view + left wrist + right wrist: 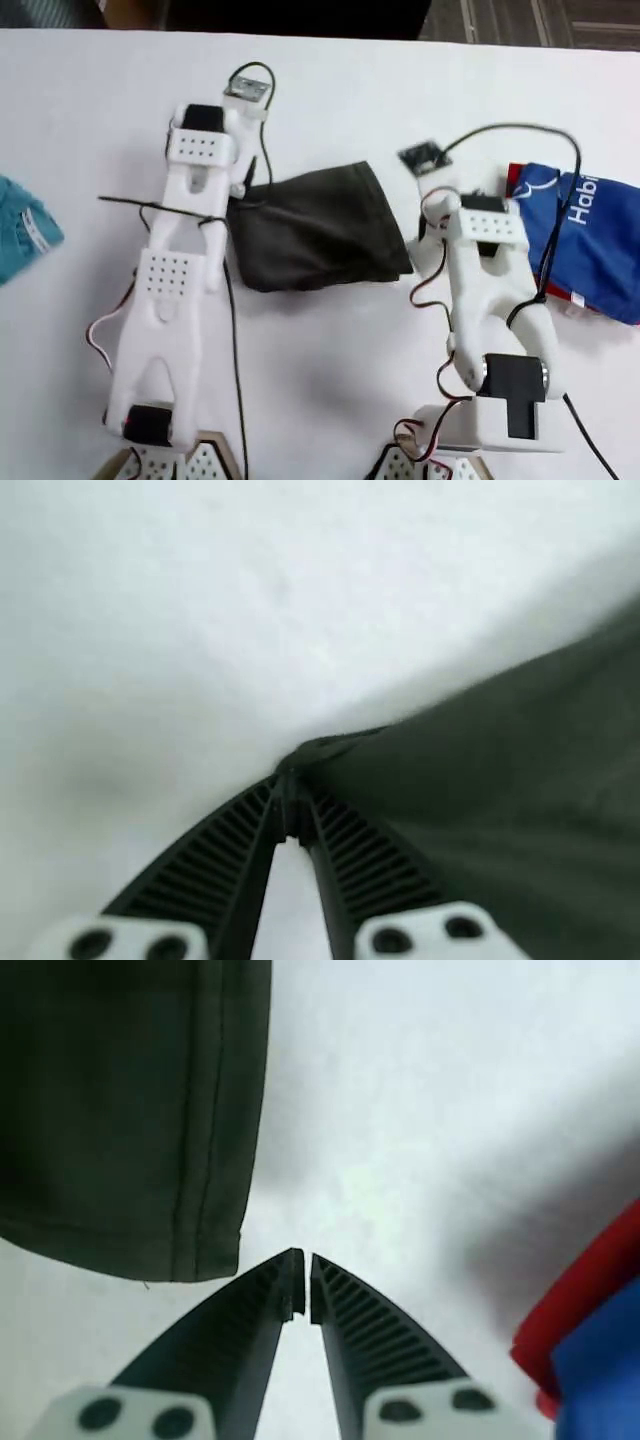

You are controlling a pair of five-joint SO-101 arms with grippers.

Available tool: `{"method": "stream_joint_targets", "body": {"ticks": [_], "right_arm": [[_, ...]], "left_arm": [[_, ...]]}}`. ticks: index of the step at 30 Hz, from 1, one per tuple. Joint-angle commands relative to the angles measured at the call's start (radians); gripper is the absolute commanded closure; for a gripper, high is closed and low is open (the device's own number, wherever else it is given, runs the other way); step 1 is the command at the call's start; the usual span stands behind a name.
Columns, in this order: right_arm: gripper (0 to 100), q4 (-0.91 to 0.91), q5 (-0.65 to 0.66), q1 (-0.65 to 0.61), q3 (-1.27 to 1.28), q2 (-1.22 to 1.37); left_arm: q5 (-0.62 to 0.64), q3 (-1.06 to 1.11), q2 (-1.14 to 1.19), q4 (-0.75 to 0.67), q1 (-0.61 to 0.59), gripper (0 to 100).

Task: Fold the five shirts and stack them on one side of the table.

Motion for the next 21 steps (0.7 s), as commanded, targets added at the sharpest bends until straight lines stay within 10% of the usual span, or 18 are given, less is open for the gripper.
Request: {"method": "stream_joint_targets", "body": {"ticks": [1,9,21], "right_arm": [[97.7,0.039,-0.006,-0.004,-0.169,-0.058],[97.7,0.035,-0.049,-0.120,-0.408,0.119],[97.7,0.209,-0.181,-0.136,-1.040,0.661]], "left_arm": [[-0.011,-0.038,-0.126,0.021,-0.020,97],[-0.008,0.088,-0.365,0.025,0.060,97],[0.041,1.024,-0.971,-0.120,0.141,97]]}}
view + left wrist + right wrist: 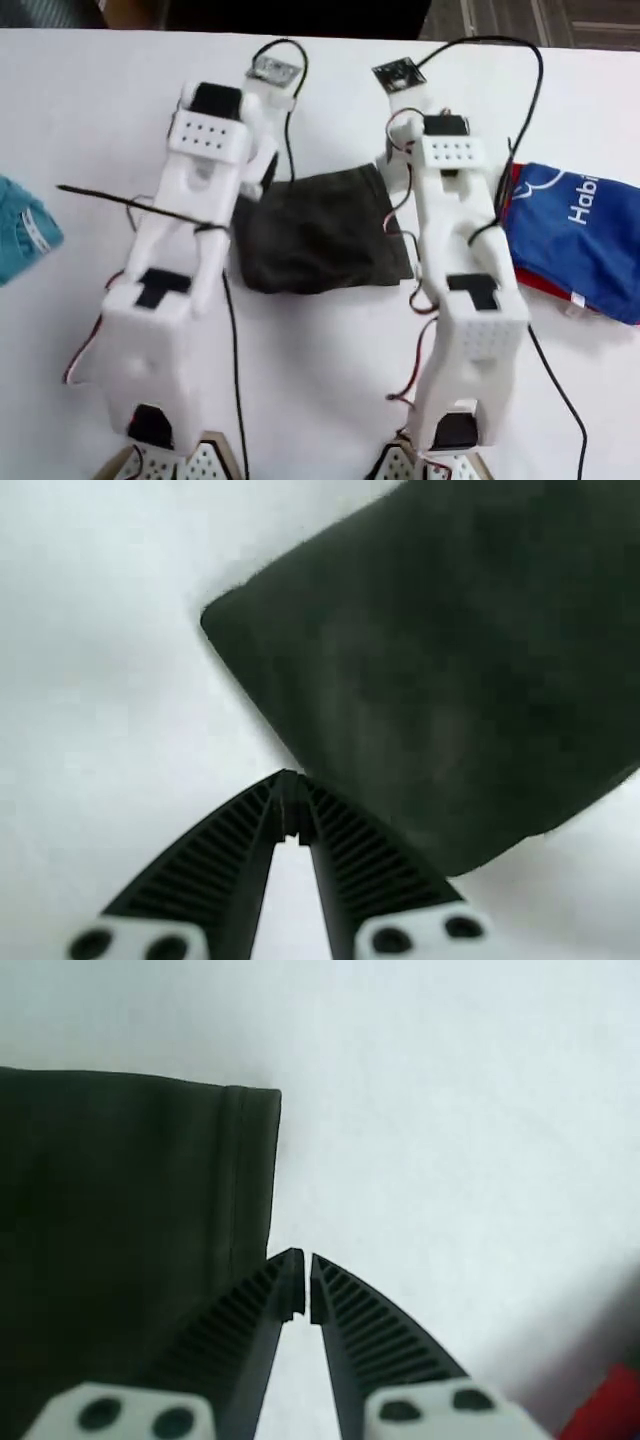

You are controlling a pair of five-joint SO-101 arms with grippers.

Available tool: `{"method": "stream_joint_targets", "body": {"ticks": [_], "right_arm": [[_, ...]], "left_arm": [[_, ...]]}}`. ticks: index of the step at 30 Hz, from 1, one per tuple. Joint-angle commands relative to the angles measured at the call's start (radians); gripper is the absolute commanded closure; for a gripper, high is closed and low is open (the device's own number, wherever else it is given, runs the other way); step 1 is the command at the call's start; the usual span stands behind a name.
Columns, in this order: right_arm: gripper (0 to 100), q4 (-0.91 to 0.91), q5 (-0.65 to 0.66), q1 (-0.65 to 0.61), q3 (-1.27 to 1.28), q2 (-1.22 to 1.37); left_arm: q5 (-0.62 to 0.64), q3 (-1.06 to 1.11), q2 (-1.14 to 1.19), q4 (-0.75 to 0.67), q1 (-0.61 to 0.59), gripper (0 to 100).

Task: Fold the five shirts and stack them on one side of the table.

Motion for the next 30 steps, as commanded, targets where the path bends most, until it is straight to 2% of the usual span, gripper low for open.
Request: {"method": "stream_joint_targets", "body": {"ticks": [1,7,12,15,23,30], "right_arm": [[97.7,0.071,-0.028,-0.015,-0.195,0.081],[97.7,0.171,-0.092,-0.027,-0.364,0.165],[97.7,0.226,-0.095,-0.082,-0.422,0.202],[97.7,0.240,-0.152,-0.102,-0.439,0.208],[97.7,0.225,-0.170,-0.145,-0.445,0.263],[97.7,0.182,-0.169,-0.124,-0.446,0.372]], "left_arm": [[0.009,0.289,-0.227,-0.127,0.015,97],[-0.041,0.745,-0.417,-0.439,0.046,97],[-0.048,1.006,-0.562,-0.666,0.046,97],[-0.048,1.130,-0.623,-0.772,0.071,97],[-0.048,1.241,-0.646,-0.890,0.123,97],[-0.121,1.276,-0.644,-0.864,0.118,97]]}}
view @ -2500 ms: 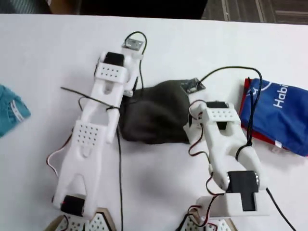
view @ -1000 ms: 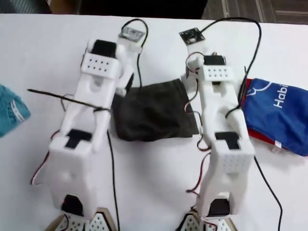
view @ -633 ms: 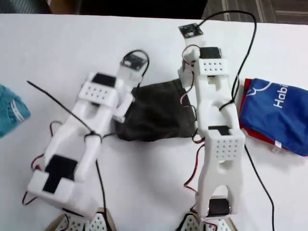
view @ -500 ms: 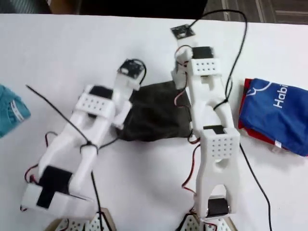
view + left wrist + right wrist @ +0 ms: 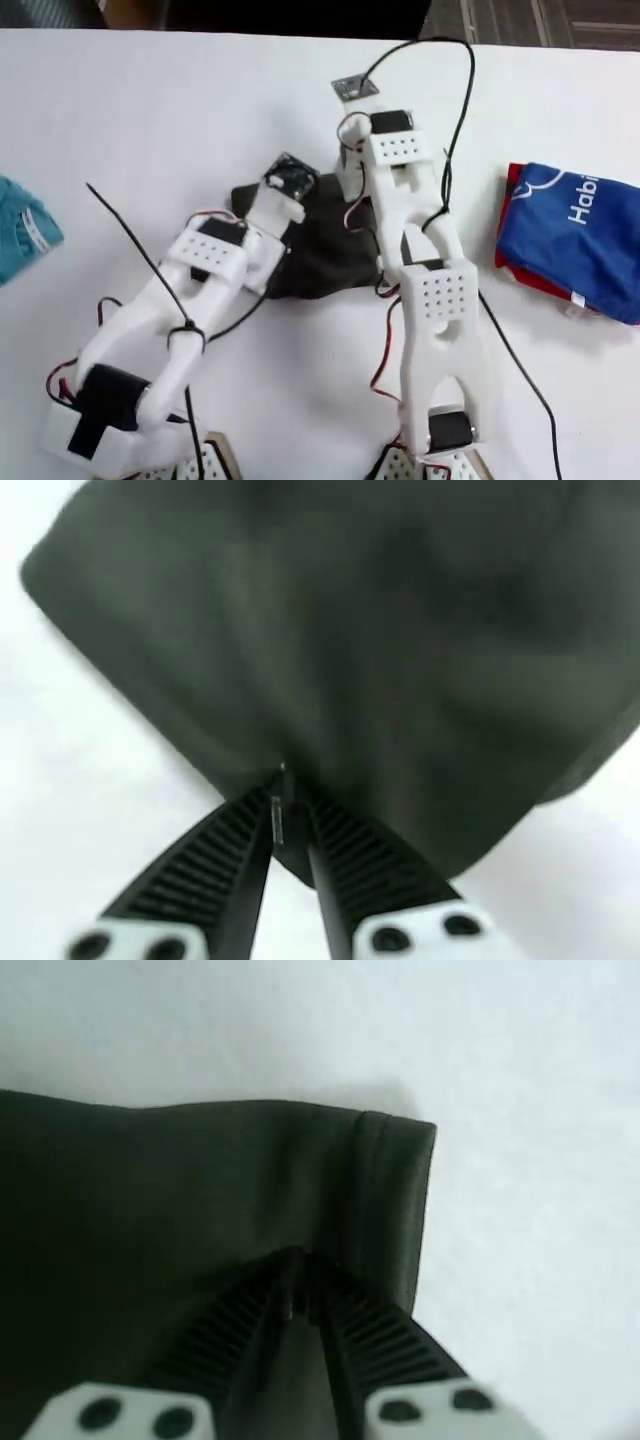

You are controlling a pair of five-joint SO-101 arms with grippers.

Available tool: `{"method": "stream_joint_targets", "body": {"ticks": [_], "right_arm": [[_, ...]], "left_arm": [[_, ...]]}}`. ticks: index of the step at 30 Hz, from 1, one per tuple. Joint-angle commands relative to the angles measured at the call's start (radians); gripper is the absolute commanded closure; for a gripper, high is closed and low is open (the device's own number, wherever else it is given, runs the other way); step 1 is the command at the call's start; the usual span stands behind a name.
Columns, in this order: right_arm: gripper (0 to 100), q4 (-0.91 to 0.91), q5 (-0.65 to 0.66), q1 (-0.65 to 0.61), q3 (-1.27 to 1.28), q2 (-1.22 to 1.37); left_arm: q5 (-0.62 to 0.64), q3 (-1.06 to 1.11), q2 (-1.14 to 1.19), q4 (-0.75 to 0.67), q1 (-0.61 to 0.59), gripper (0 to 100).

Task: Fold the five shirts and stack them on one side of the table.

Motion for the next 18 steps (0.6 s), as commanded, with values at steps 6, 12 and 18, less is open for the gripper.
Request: {"method": "stream_joint_targets", "body": {"ticks": [6,12,18], "right_arm": [[97.7,-0.061,-0.005,0.035,-0.041,0.018],[97.7,-0.053,-0.005,0.035,-0.041,0.008],[96.8,0.068,-0.005,0.036,-0.150,-0.107]], "left_arm": [[-0.098,0.091,-0.046,-0.003,-0.009,97],[-0.095,0.096,-0.057,-0.005,-0.009,97],[-0.097,-0.031,-0.058,0.071,-0.008,97]]}}
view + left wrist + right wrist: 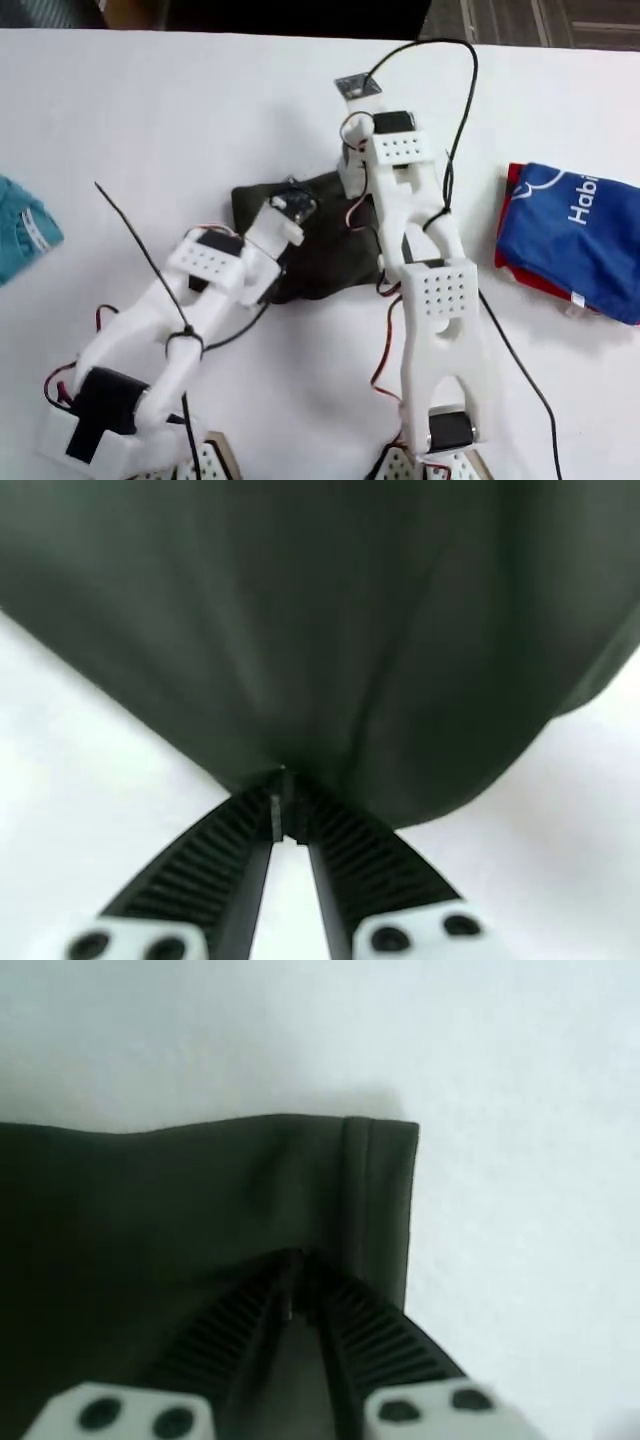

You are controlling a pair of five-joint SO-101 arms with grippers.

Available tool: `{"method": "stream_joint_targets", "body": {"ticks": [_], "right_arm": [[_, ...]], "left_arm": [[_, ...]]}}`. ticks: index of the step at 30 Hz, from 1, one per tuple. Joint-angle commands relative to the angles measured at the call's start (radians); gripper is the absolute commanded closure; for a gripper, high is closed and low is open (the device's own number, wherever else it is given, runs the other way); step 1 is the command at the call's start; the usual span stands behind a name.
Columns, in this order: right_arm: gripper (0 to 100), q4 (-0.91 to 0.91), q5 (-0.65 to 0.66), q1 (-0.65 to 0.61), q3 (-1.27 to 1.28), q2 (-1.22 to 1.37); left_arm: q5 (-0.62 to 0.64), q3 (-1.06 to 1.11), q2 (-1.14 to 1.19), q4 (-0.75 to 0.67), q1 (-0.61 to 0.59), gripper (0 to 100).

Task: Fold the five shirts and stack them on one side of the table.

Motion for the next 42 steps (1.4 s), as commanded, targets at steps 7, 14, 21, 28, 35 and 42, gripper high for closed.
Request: {"method": "stream_joint_targets", "body": {"ticks": [7,14,21,28,35,42], "right_arm": [[73.1,0.228,-0.005,0.019,-0.153,-0.173],[70.0,0.243,-0.014,0.016,0.043,-0.197],[68.6,0.240,-0.015,0.001,0.305,-0.314],[57.1,0.240,-0.015,-0.015,0.328,-0.349],[56.9,0.240,-0.031,-0.045,0.244,-0.427],[56.9,0.226,-0.055,-0.073,0.275,-0.377]], "left_arm": [[-0.002,-0.389,-0.041,0.256,-0.032,97],[0.000,-0.702,-0.031,0.353,-0.201,97],[0.068,-0.510,-0.031,0.110,-0.342,80],[0.147,-0.236,-0.032,-0.176,-0.362,78],[0.186,-0.110,-0.032,-0.347,-0.408,78],[0.189,-0.081,-0.031,-0.379,-0.425,78]]}}
